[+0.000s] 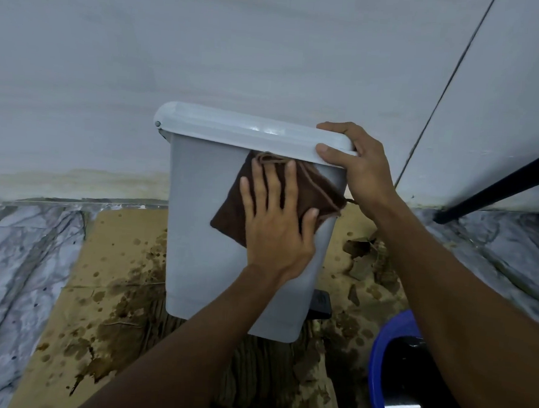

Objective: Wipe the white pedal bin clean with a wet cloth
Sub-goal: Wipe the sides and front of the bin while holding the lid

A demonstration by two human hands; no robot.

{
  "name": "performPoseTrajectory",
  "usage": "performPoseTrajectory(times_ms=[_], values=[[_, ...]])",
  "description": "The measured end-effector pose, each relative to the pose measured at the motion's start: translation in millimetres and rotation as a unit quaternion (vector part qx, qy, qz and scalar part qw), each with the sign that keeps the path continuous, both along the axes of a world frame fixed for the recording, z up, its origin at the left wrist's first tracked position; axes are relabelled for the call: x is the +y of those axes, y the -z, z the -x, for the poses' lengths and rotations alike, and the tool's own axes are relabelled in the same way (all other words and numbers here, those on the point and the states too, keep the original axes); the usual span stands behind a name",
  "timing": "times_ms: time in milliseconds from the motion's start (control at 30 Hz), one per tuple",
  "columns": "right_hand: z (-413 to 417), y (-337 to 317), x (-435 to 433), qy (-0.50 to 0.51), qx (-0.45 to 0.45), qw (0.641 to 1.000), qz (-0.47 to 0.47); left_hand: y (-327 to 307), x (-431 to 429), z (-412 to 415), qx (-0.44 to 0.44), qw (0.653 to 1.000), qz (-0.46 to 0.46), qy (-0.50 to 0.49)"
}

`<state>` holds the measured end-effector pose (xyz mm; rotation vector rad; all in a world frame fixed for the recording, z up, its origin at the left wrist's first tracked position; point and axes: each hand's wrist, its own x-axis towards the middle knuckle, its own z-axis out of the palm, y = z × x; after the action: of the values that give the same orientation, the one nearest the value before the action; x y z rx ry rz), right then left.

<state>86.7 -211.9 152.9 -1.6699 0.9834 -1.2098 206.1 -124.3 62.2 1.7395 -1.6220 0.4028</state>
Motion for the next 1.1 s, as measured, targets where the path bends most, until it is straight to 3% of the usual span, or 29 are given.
performPoseTrajectory(times_ms=[233, 367, 467, 533, 700, 767, 867, 1034, 1100], values=[[3, 0, -1, -0.010, 0.008, 1.000, 0.004, 6, 3, 15, -0.164, 0.981, -0.021, 0.101], [4, 0, -2, -0.019, 0.005, 1.000, -0.006, 35, 19, -17, -0.337, 0.910, -0.044, 0.238], [3, -2, 0, -0.023, -0.001, 1.000, -0.015, 59, 39, -36, -0.405, 0.862, -0.052, 0.300], [3, -2, 1, -0.025, 0.001, 1.000, -0.014, 63, 42, -42, -0.399, 0.864, -0.043, 0.303], [3, -1, 2, -0.023, -0.002, 1.000, -0.001, 16, 16, -36, -0.229, 0.956, -0.004, 0.184], [3, 0, 2, -0.023, 0.005, 1.000, 0.012, 5, 8, -30, -0.178, 0.975, 0.006, 0.136], [4, 0, 1, -0.024, 0.004, 1.000, 0.005, 34, 21, -25, -0.216, 0.961, -0.005, 0.175], [3, 2, 0, -0.024, 0.002, 1.000, 0.003, 107, 68, -55, -0.389, 0.877, -0.055, 0.275], [1, 2, -1, -0.017, -0.001, 1.000, 0.004, 101, 65, -68, -0.368, 0.889, -0.047, 0.269]])
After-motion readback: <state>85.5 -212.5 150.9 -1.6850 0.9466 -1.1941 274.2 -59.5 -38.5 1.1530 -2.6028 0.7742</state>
